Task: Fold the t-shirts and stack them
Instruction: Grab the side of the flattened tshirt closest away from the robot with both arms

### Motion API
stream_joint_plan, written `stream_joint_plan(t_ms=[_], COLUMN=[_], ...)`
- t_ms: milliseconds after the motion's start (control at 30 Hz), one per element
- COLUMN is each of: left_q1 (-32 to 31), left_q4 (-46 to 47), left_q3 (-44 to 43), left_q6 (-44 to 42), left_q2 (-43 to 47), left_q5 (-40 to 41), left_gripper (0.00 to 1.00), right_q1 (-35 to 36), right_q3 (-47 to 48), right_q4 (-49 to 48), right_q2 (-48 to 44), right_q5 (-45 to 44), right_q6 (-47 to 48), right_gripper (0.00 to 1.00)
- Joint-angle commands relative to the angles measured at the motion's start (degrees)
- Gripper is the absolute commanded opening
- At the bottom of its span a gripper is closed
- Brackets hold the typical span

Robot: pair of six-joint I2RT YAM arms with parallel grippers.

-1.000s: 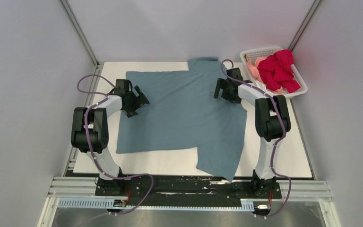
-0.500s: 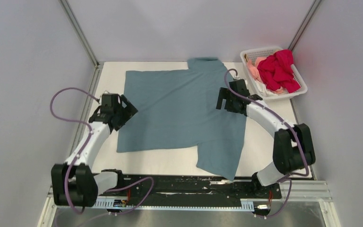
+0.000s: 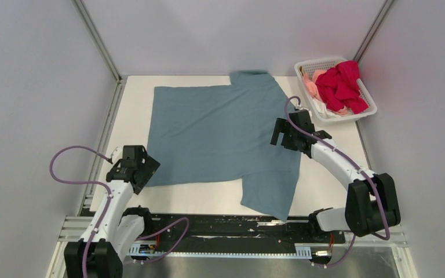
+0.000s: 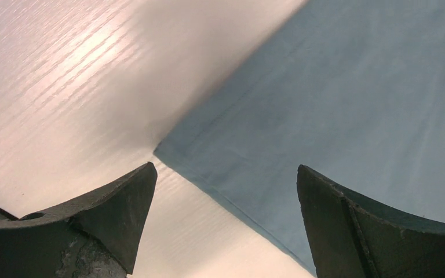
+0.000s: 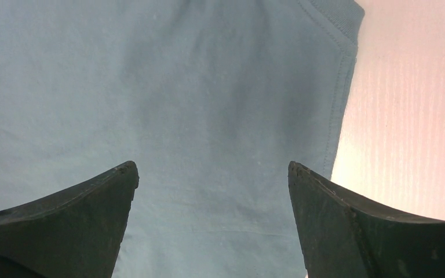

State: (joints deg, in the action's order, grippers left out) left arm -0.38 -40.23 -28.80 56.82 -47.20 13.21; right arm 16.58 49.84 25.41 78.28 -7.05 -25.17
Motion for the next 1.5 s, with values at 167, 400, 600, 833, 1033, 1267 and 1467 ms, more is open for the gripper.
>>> stream_joint_plan(t_ms=[167,400,600,833,1033,1267,1467], left_q1=[5.3,6.4,6.4,6.5,6.4,6.4,6.4], left_q4=[8.4,12.2,14.2,13.5,13.1,11.2,11.3], left_q3=[5.2,6.6,7.9,9.2,10.0,9.3,9.0], left_q6=[2.3,2.5,2.6,2.6,1.6,1.3,0.0], left_q2=[-6.4,-10.5,-10.5,-5.2,-0.6,1.3,1.3], left_q5=[0.1,-1.1,-3.7,-4.3,-5.6,-5.5,-6.1], left_gripper=[0.78,0.67,0.29,0.0,0.0,0.0,0.0], right_q1=[0.0,0.0,0.0,0.6,10.7,28.2,36.2], right_q3=[-1.0,-1.1,-0.9,-0.4,0.4,-1.8,-8.3], right_q4=[-1.9,-1.5,-0.5,5.3,15.5,31.8,34.5], right_q2=[-5.3,-6.4,-6.7,-7.8,-9.5,-9.2,-8.1], right_q5=[-1.0,-1.6,-2.7,-2.8,-1.8,3.1,10.3], right_q6=[-0.2,-0.5,-0.7,-0.8,-0.5,-10.2,-17.2], right_gripper=[1.0,1.0,1.0,1.0,0.99,0.96,0.87])
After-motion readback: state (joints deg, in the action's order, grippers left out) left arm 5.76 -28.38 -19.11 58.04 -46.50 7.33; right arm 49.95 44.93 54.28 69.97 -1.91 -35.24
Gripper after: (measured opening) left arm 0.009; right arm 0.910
